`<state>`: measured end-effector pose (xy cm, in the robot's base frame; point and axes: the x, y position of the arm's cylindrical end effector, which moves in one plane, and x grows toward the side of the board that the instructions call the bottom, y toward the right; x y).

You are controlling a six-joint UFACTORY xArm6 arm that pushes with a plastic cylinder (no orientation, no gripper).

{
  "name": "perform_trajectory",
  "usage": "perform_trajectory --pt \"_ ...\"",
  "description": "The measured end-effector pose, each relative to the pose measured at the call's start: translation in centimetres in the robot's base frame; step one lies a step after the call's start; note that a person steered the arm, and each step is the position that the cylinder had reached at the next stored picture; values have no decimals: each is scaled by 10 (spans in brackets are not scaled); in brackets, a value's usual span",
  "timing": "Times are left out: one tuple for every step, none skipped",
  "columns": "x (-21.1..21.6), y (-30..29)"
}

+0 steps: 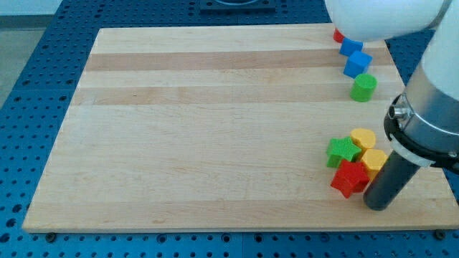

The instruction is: Separate the group of blocks at the bottom right

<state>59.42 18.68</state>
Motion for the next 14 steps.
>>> perform_trajectory --pt "-7 2" --pt "-23 2" --pt "-36 2" --pt "-40 4" --pt "-47 4" --pt "-53 1" --pt "-60 -9" --pt "-70 -19" --pt "-80 -27" --pt "-91 -31" --pt "-97 -31" --pt "-101 -31" --pt "-106 -28" --pt "-107 -20"
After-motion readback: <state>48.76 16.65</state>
